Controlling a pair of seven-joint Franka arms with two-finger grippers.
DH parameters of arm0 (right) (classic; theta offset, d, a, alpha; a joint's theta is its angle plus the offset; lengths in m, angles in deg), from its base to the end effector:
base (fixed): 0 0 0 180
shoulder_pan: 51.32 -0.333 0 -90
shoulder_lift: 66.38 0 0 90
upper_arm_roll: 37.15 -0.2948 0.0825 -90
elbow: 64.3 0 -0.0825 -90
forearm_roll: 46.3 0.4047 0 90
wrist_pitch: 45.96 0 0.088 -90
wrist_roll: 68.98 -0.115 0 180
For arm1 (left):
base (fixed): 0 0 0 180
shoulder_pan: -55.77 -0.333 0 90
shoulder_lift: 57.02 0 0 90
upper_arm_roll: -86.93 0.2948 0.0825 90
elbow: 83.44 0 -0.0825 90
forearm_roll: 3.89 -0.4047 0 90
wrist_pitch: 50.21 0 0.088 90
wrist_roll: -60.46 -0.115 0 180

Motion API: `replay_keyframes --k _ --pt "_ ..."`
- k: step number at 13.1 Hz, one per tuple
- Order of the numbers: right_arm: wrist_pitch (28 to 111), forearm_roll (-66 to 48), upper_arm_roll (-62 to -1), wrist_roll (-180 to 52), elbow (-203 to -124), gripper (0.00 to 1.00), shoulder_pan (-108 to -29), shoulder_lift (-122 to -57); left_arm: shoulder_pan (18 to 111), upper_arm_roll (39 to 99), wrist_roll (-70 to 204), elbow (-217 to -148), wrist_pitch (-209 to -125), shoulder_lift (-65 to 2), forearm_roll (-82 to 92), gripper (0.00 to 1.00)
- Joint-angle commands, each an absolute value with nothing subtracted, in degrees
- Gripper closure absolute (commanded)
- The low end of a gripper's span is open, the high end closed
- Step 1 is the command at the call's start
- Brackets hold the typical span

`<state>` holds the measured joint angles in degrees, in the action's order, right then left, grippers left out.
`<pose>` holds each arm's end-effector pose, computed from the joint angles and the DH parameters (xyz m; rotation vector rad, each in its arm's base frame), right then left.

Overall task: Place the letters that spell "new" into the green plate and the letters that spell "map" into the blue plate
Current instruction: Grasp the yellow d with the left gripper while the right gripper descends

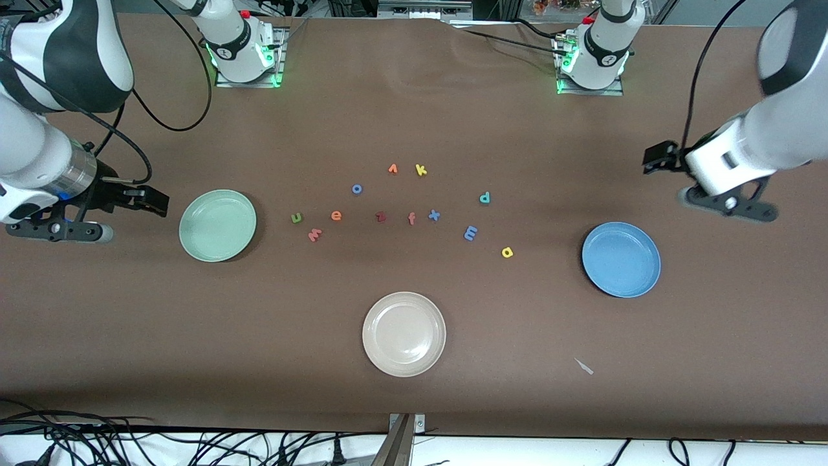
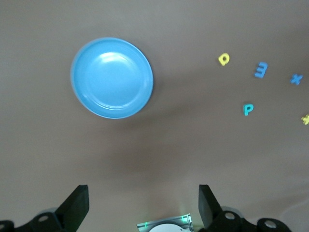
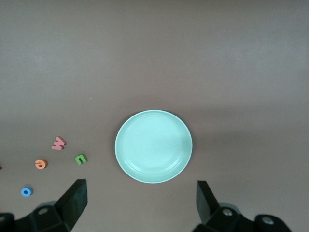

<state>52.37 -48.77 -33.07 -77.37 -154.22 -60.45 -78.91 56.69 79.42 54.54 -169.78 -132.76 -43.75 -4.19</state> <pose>0.6345 0.0550 0.4757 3.0732 -0.0759 -0.0986 0.6053 -0.0824 0.4801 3.0645 -0.3875 -0.4609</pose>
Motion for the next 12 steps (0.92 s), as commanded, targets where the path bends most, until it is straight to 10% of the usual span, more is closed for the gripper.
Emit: replay_keyframes --k 1,11,12 --pt "51.9 -43.5 -33.2 -77.6 -153.7 0.00 -60.0 -82.0 60.6 79.6 54.6 -167.2 -134.8 -37.7 -4.6 0.00" --pt "74.7 -40.7 -42.0 -99.6 -172.3 0.00 -62.5 -81.9 73.3 79.7 85.1 -171.0 -165.1 -19.4 -2.7 0.00" --pt "78.6 -40.7 -43.0 -100.9 -175.4 0.00 -62.5 -81.9 73.3 79.7 85.1 -171.5 -166.5 -17.8 -2.7 0.13"
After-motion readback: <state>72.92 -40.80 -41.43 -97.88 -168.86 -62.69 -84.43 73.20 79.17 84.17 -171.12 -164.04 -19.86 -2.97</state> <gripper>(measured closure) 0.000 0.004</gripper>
